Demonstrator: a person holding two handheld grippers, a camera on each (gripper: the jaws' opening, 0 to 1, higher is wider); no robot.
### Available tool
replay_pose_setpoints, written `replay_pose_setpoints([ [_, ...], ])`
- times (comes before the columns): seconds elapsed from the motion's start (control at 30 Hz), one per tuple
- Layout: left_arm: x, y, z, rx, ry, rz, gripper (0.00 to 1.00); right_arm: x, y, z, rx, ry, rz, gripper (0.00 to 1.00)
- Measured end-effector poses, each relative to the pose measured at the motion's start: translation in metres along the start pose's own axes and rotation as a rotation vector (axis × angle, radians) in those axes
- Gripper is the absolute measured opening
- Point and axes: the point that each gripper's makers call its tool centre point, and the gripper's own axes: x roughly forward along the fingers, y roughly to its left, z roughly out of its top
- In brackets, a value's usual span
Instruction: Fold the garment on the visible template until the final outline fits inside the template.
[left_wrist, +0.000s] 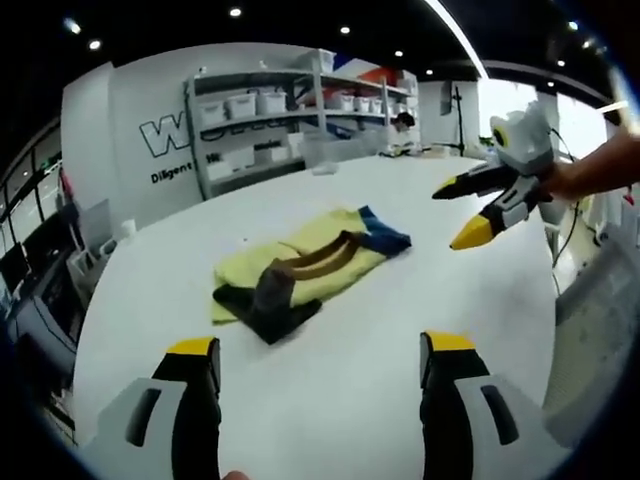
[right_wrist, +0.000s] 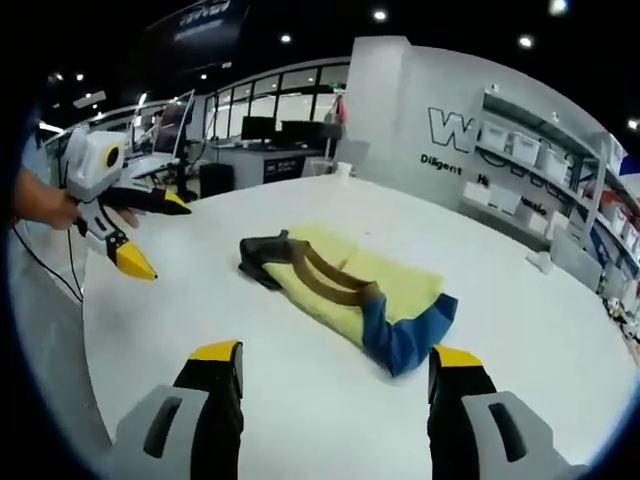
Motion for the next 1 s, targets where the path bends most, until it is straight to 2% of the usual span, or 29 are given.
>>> replay_pose_setpoints([
  [0.27, 0.016, 0.005, 0.002, 0.002, 0.021, -0.032, 0.7, 0.015, -0.004, 0.005, -0.018, 0.015, 0.03, 0.65],
  [0.37, 0.022, 0.007, 0.004, 0.011, 0.025, -0.045, 0.66, 0.019, -0.007, 0.009, -0.032, 0.001, 0.043, 0.58],
  [0.63, 0.037, 0.012, 0.01, 0.032, 0.037, -0.065, 0.62, 0.029, -0.016, 0.013, -0.052, 0.009, 0.051, 0.52],
  [1.0, 0.054, 0.028, 0.016, 0.07, 0.062, -0.087, 0.57, 0.042, -0.023, 0.008, -0.101, 0.05, 0.063, 0.42],
])
